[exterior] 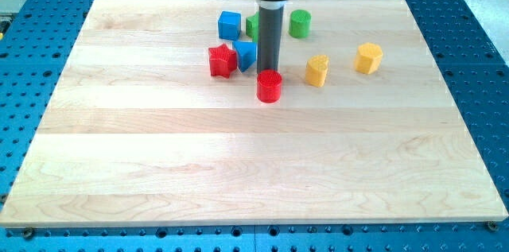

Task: Push the triangle to the left of the cube

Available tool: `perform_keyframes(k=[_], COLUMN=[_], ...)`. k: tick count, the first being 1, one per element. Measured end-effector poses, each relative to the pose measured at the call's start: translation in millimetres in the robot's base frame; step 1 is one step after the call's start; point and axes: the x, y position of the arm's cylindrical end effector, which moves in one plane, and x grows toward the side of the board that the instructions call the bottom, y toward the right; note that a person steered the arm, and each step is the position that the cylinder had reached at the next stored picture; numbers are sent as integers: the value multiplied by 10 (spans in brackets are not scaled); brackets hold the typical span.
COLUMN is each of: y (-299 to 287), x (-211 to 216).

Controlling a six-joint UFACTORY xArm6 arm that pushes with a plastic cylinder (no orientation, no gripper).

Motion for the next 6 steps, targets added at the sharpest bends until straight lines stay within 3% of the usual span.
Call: perform_keyframes(k=[2, 3, 5, 6], y=[-935, -1102, -1040, -1104], x=[-264, -213, -728, -440])
